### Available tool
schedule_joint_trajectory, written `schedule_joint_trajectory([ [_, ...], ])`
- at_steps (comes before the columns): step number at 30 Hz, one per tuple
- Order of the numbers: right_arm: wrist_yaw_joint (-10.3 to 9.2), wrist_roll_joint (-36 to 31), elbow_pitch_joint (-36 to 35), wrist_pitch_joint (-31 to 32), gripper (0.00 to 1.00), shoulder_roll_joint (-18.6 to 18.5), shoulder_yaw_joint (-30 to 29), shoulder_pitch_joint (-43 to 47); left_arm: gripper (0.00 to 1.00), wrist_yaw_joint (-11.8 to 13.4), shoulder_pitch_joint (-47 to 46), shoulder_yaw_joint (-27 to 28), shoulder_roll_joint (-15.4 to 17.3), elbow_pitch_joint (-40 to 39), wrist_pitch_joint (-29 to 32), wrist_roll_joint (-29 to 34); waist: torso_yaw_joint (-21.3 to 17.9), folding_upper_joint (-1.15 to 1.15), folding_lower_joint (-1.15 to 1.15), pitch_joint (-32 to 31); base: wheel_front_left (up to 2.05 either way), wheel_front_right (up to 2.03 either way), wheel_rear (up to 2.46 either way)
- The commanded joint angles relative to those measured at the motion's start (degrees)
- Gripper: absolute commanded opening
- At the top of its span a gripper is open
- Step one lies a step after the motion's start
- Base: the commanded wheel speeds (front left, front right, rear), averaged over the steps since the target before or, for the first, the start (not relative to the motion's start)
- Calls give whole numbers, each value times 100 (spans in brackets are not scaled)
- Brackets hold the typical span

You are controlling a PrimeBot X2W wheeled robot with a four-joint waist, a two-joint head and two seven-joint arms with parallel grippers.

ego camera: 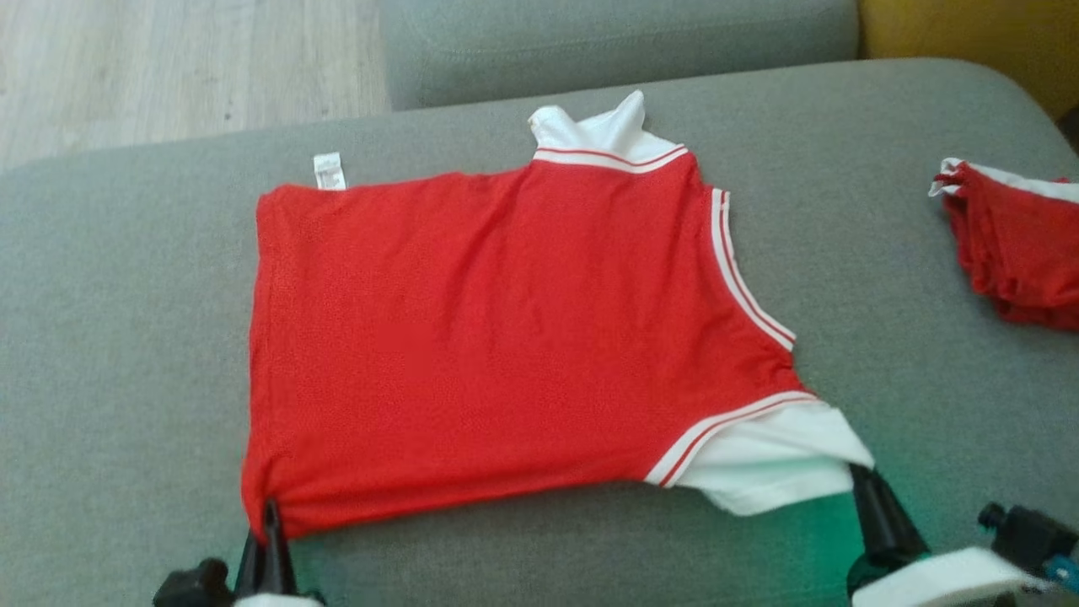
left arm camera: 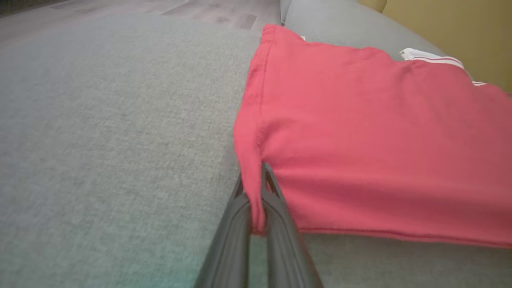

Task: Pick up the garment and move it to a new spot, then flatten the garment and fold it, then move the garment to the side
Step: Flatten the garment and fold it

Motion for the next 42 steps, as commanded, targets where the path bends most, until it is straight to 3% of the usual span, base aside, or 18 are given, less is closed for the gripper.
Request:
schedule_joint_trajectory([
  [1,19,35,-282,-79,0,-97,-71,-331,0,28,-287,91,84,-308,-37,1,51,0,1,112,0,0,0],
  [10,19,132,-193,240,0,36,-334,-1704,0,-45,-1421,-11,83,-566,-37,217,174,0,1,596,0,0,0],
  [19,19,-13,466,732,0,256,-373,-3112,0,-156,-2626,-97,83,201,-37,421,258,0,1,1106,0,0,0],
  [28,19,-454,1466,577,0,476,-392,-4117,0,-165,-3548,-177,83,782,-37,596,321,0,1,1482,0,0,0],
  [29,19,-497,1582,500,36,518,-407,-4201,0,-122,-3602,-166,83,870,-37,631,320,0,1,1500,0,0,0],
  [30,19,-533,1696,425,100,566,-430,-4282,21,-78,-3644,-143,83,976,-37,637,318,0,1,1523,0,0,0],
  [32,19,-697,1855,281,100,601,-375,-4410,100,-6,-3707,-115,84,1025,-37,695,321,0,1,1542,0,0,0],
  [38,19,-1668,2075,-69,100,501,-674,-4459,100,142,-3366,-110,89,534,-37,1086,337,0,1,1483,0,0,0],
  [42,19,-2652,1503,-77,100,636,-1318,-4064,100,216,-2855,-33,88,-24,-37,1244,352,0,1,1361,0,0,0],
])
